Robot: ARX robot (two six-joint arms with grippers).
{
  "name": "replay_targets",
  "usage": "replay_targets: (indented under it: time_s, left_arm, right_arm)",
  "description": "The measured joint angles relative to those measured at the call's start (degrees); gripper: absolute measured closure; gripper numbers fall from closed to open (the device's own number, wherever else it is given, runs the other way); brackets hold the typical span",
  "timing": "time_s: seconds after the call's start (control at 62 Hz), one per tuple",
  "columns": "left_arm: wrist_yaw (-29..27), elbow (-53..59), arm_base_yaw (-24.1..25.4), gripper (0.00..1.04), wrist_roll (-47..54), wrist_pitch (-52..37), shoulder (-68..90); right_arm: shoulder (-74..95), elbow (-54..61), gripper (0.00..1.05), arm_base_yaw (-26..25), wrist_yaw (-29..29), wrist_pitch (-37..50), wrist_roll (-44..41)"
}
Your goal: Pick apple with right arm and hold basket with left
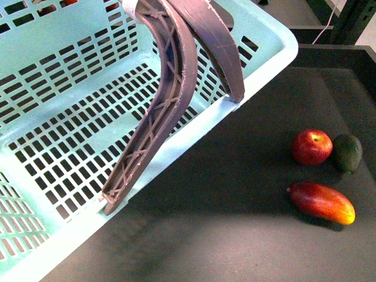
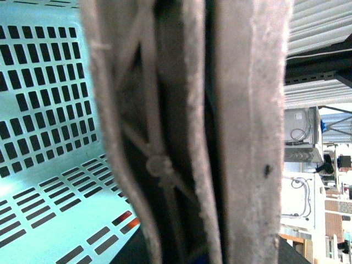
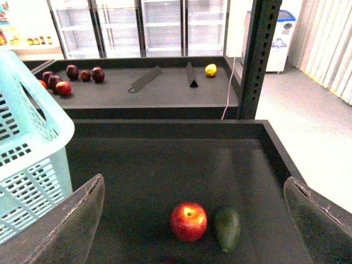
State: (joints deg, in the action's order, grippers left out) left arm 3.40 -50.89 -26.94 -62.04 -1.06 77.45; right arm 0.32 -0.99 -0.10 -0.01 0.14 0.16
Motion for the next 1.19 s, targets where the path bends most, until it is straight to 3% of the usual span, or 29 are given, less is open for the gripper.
replay_targets:
  time_s: [0.258, 0.693, 0.838, 0.902, 1.031, 1.193]
  left_arm:
    - [1.0, -1.2, -3.8, 0.89, 1.4, -0.1, 0.7]
    - [0.7, -1.4, -3.9, 0.89, 1.8, -0.1, 0.7]
    - [0.9, -1.4, -3.9, 0.89, 1.8, -0.1, 0.7]
    - [1.0, -1.5, -4.0, 0.89, 1.9, -0.1, 0.7]
    - [0.8, -1.5, -4.0, 0.89, 1.9, -0.1, 0.7]
    - [0.7, -1.5, -4.0, 0.89, 2.1, -0.1, 0.7]
  right_arm:
    - [0.0, 0.0, 0.09, 0.0, 0.0, 0.0, 0.0]
    - [0.0, 0.0, 0.09, 0.0, 0.0, 0.0, 0.0]
    - [11.6, -6.6, 0.09, -1.1, 0.3, -17.5, 3.9]
    - [15.3, -6.7, 0.09, -2.1, -0.7, -18.2, 4.3]
    - [22.6, -6.9, 0.09, -4.7, -2.8, -12.3, 3.7]
    - [42.4, -8.9, 0.09, -6.4, -4.8, 4.9, 1.2]
